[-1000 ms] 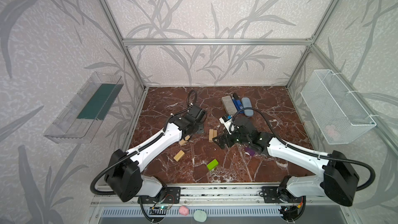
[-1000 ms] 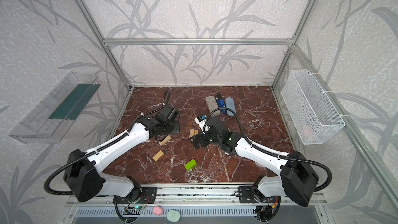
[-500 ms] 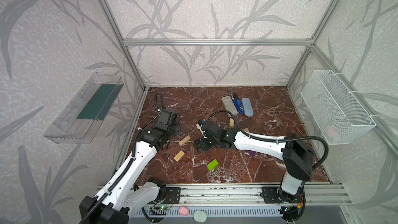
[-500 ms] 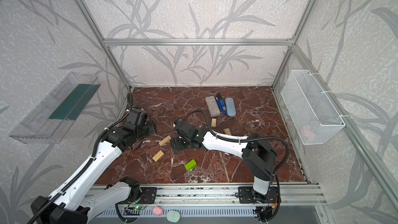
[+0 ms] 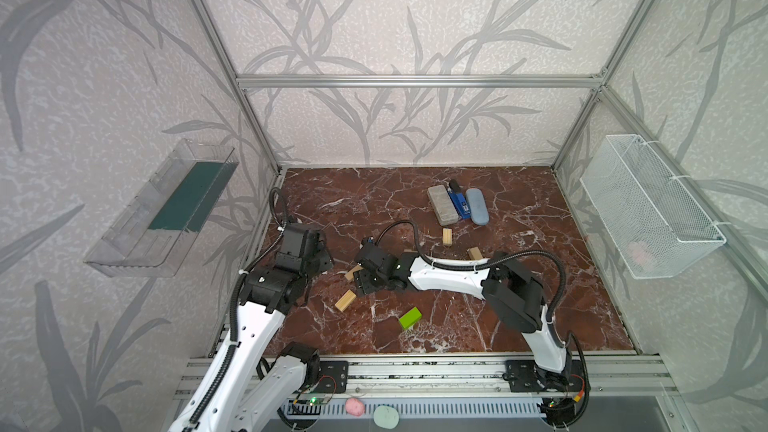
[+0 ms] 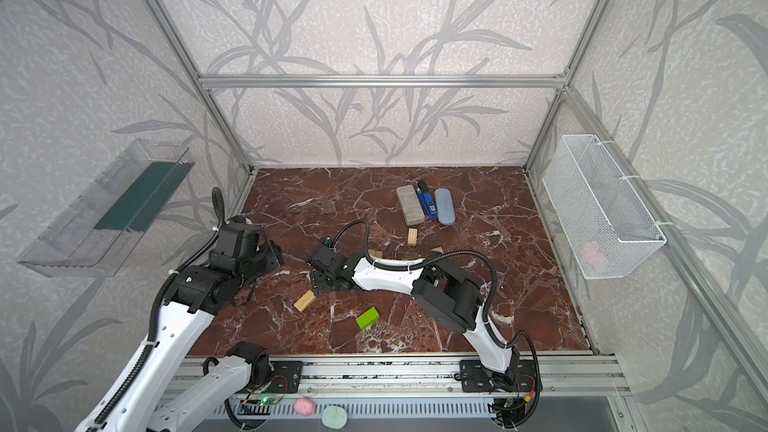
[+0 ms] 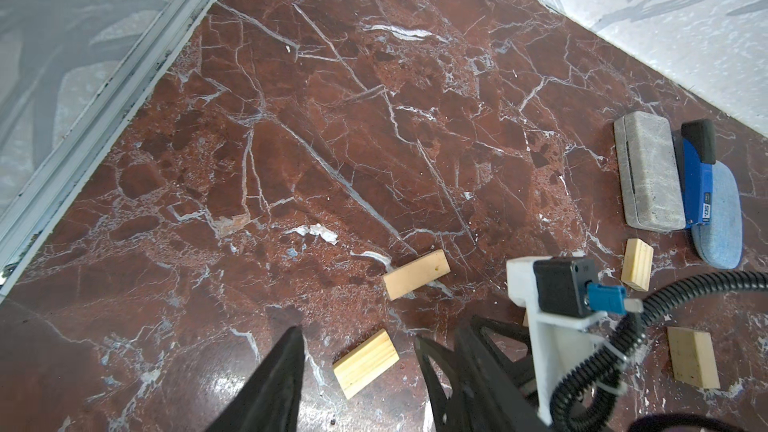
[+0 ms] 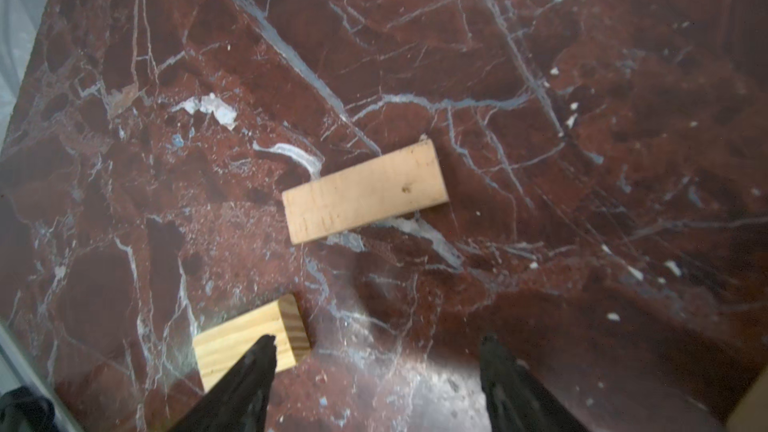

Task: Build the wood block tower
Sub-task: 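Grasp the long flat wooden block with the right gripper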

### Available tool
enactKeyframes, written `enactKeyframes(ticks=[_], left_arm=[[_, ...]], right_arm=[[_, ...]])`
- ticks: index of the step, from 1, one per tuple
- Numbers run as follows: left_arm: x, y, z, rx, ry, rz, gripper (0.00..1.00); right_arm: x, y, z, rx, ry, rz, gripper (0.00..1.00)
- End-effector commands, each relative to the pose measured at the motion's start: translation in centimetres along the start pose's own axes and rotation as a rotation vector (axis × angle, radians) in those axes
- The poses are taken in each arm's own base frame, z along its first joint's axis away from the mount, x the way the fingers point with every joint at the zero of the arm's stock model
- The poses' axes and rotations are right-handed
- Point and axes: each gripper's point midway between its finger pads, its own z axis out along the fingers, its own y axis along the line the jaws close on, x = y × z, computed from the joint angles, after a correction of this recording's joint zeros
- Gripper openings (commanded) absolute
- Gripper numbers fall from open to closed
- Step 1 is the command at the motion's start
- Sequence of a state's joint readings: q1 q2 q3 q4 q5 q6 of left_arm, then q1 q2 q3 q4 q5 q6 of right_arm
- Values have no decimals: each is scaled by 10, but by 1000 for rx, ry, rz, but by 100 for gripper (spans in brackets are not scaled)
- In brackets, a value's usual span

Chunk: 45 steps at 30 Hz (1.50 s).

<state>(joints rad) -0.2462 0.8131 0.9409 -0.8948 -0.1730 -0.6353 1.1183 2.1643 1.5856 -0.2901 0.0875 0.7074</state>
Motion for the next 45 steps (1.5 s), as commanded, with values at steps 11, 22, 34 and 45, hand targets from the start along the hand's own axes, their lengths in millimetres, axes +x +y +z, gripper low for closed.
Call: enactKeyframes(ticks=[11,22,34,45], left_arm=[[6,28,-15,-85,-27,-12,61],[5,36,-21,-114,-54,-36,65],[8,35,-19,-104,-41,-49,68],[12,32,-18,-81,-21,-52,68]], right_arm=[[-14,9,35,40,-16,-60,72],[-18,2,53,130,-1,-156,71],[-22,-14,47,249,35,-238,59],[-20,-22,43,284,58,-315,49]])
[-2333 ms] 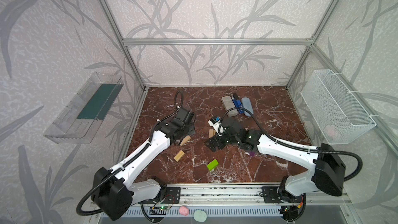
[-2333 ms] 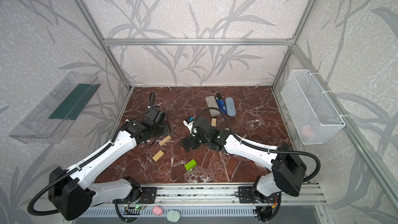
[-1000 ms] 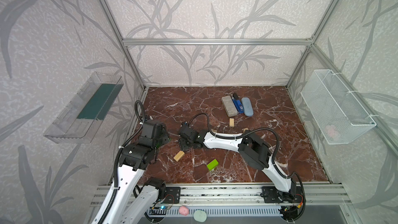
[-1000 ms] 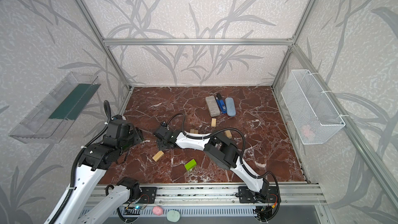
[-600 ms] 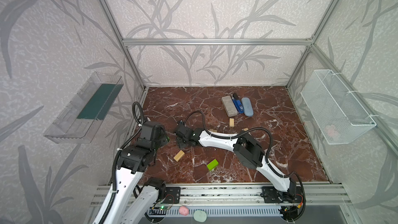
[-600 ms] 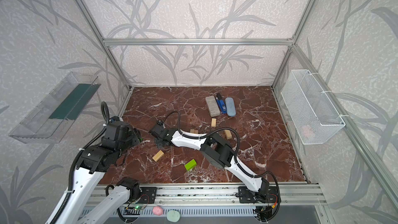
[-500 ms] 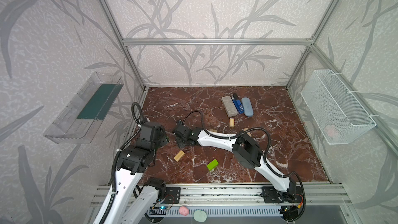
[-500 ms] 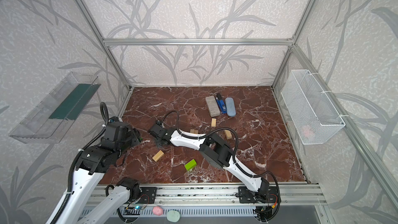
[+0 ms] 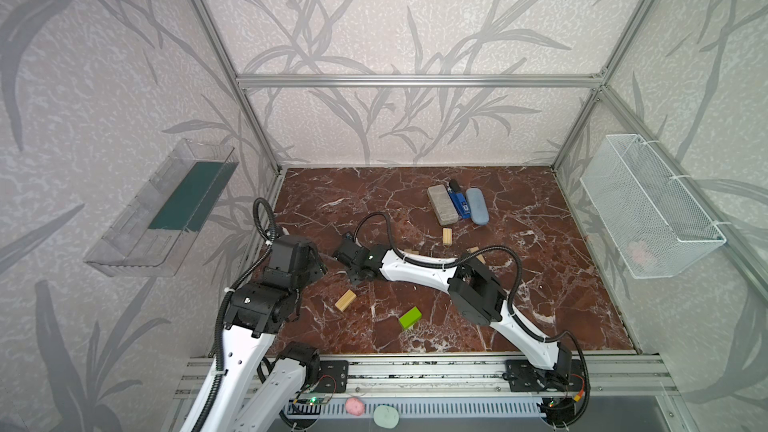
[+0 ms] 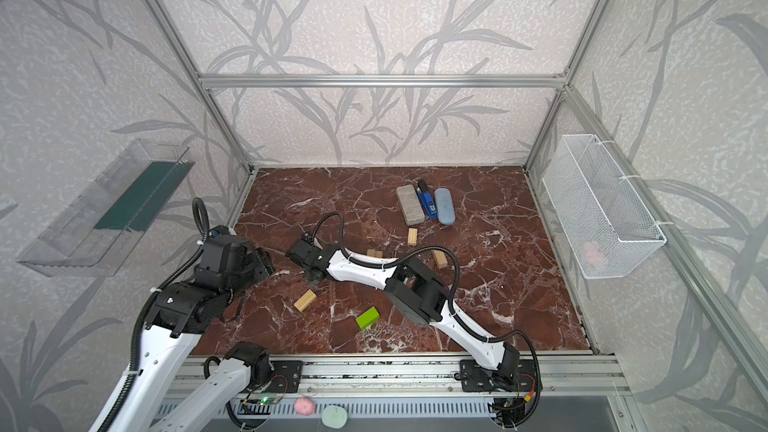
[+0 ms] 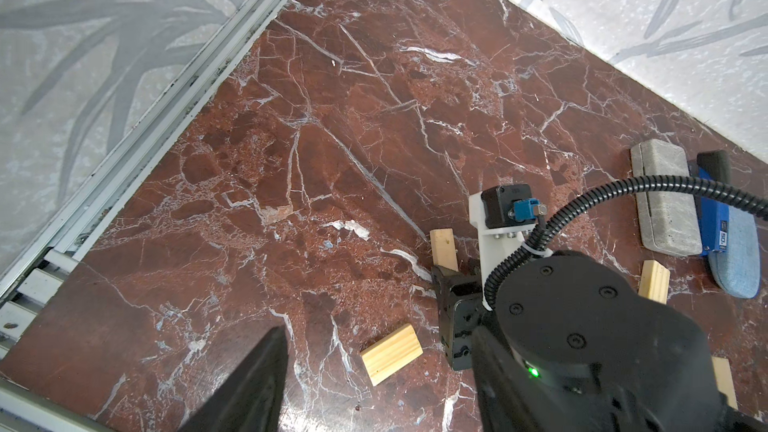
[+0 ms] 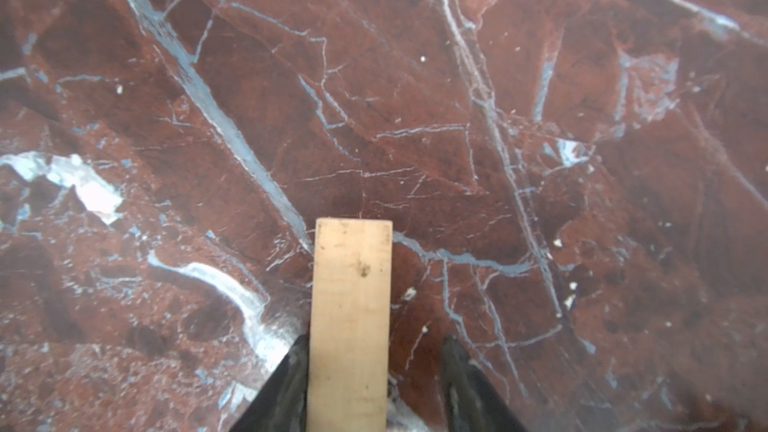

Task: Build the wood block tower
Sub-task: 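Grasp the long flat wooden block with the right gripper, then carry the wooden block with the right gripper to the upright blocks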

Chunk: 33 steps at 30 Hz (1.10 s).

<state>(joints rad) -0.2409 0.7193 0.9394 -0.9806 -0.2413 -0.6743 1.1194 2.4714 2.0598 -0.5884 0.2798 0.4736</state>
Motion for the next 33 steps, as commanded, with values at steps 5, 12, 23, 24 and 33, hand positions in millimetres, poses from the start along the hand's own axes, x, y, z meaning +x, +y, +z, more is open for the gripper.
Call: enactKeyframes(ticks=[5,12,23,24,33], left_arm=[[11,6,4,-22,35,-5,69],[12,4,6,-14,39,-9,69],[12,5,4,-12,40,-7,70],[12,5,4,-10,39,-8,70],[12,2,-2,17,44,-5,70]], right_arm=[[15,-6,9,40,70,-96,48],[17,-2,18,23,85,-132,41],[2,5,-1,-38,68,-132,27],[1,6,-4,-47,67,-132,26],[-16,11,-45,-120,16,-108,23]])
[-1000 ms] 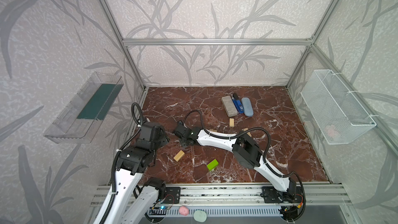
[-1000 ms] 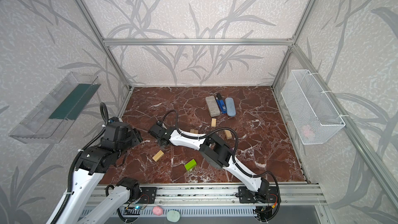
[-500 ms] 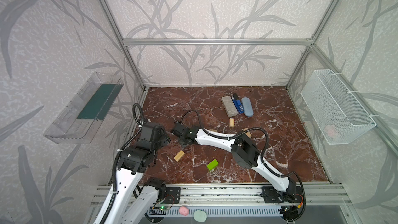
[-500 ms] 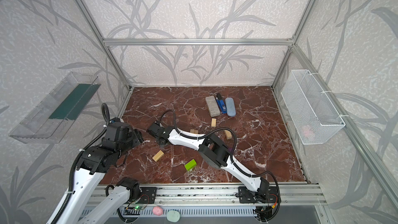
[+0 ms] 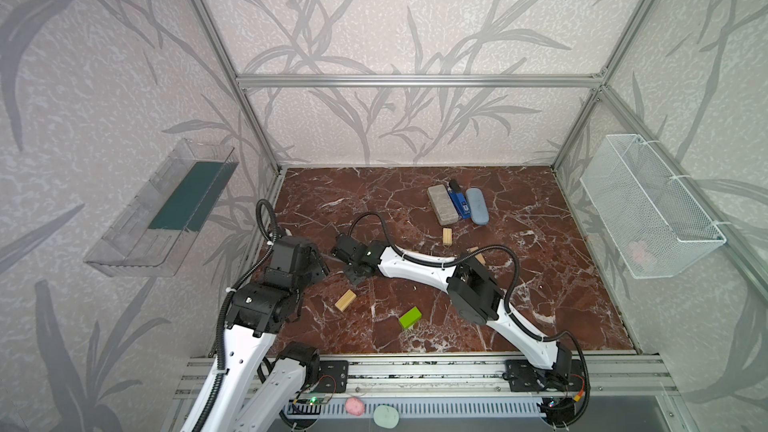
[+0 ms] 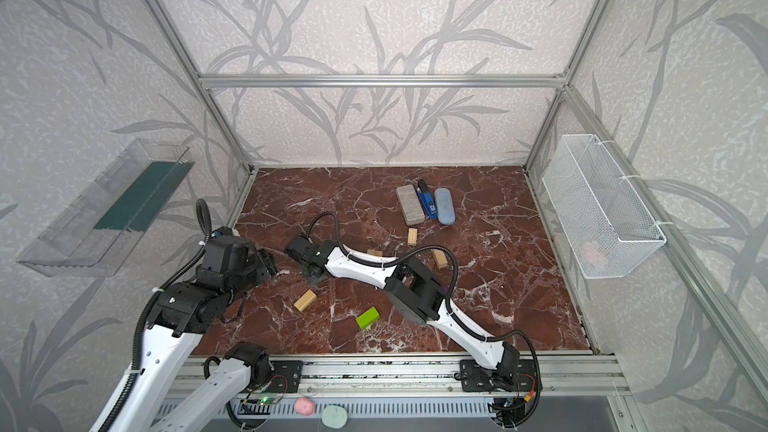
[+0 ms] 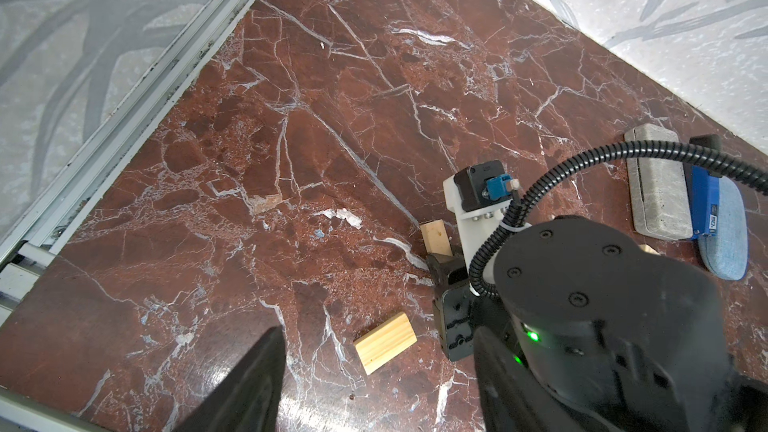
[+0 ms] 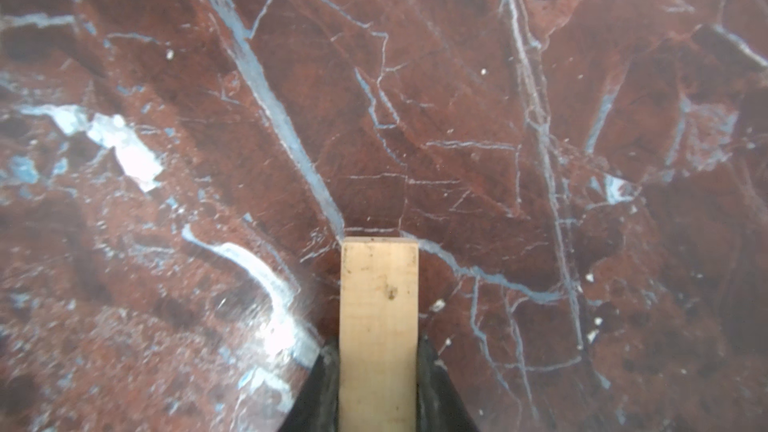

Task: Build the wood block tower
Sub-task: 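Carry the wooden block with the right gripper to the upright blocks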

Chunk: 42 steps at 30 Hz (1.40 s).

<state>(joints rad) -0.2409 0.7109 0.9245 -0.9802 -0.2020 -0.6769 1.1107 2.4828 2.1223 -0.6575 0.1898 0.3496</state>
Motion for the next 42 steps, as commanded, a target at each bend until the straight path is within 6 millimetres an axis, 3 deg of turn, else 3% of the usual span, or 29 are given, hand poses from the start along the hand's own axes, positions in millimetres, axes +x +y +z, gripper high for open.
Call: enactKeyframes(ticks=[1,9,18,23,27,33,42], left_arm=[[5,4,-5,0,15,1,70],[11,-9,-12,87,51,34,73],[28,-37,-4,243,127,68,77],[41,-55,7,332,179,66,78],[53,-66,18,370,208,65,79],[71,-91,36,405,220,114,79],[85,-115,58,449,231,115,77]], right_arm=[[-16,3,-45,-55,-50,15,23],[-16,-12,-104,-107,-158,79,23],[15,-65,-154,-115,-190,211,23],[36,-104,-169,-94,-187,293,23],[59,-125,-169,-57,-168,327,23],[82,-135,-149,-47,-120,391,23],[85,-154,-116,45,-136,558,22]])
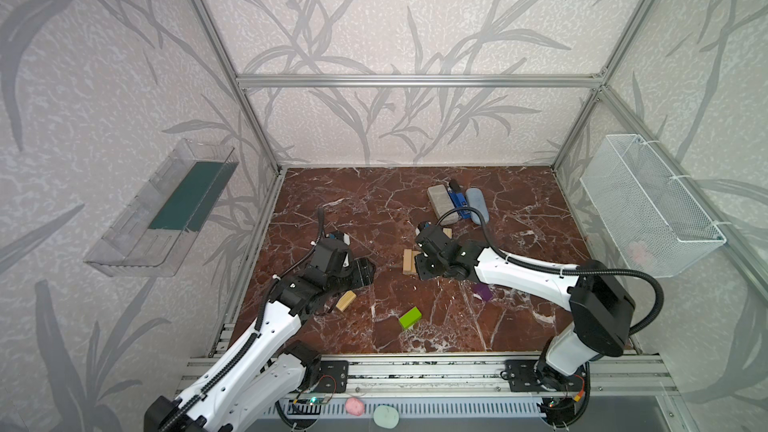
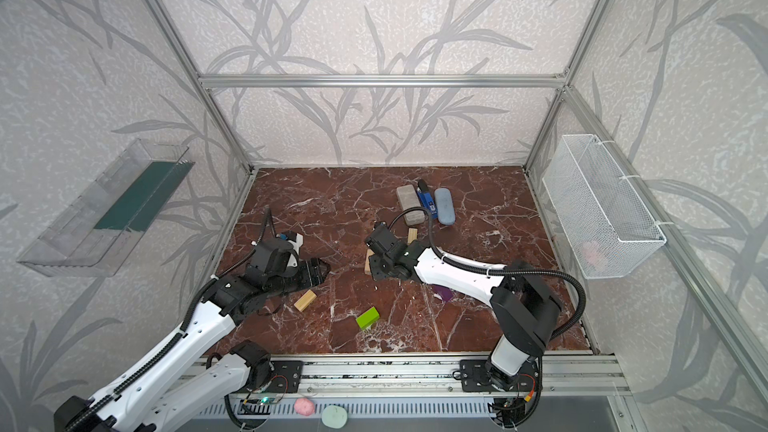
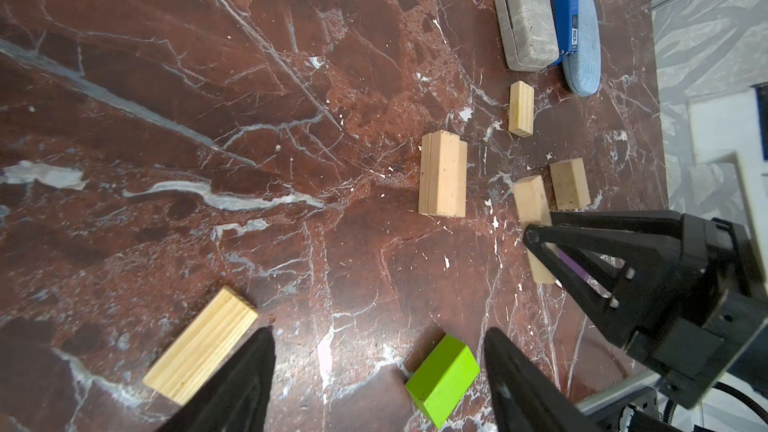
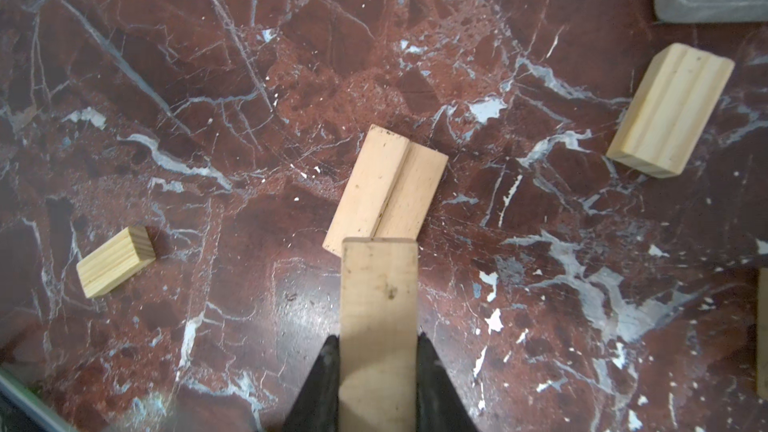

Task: Build the wood block tower
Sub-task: 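Carry the wooden block with the right gripper to the upright blocks, then lower the block upright beside the upright blocks and open the right gripper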

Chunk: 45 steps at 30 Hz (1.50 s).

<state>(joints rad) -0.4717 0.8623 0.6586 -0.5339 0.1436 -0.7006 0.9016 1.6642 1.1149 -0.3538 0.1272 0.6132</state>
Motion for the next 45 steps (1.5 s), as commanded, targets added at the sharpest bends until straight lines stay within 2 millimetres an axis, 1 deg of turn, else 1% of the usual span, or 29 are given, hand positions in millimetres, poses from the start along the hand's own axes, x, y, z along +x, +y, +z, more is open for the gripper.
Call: enactKeyframes(ticks=[1,4,5,9,14,19,24,30,35,45], left_arm=[[-12,-8,7,28,-57,-13,77],[-14,-8,13,29,-62,-22,76],[-13,-10,16,39,-63,-25,76],[-12,-8,25,33,-54,-33,76],[-10,-6,36,12,-28,-26,76],[-10,-5,39,3,-21,-23,76],[-10,-4,39,-5,-19,-18,76],[-10,-4,38,-7,-21,-16,76],[-11,-4,37,-7,-23,-15,76],[-11,-4,36,-10,-23,-12,76]], right_arm=[[-10,-11,13,38,-51,110,22],[-16,-17,14,61,-79,143,23],[-12,-21,24,78,-69,150,23],[-10,-21,39,47,-52,193,22],[-8,-21,52,43,-27,195,22],[-6,-20,59,34,-9,199,22],[-6,-17,62,24,-1,203,21],[-4,-19,64,34,1,204,22],[-4,-17,65,26,7,207,22],[-5,-18,63,30,8,210,32]])
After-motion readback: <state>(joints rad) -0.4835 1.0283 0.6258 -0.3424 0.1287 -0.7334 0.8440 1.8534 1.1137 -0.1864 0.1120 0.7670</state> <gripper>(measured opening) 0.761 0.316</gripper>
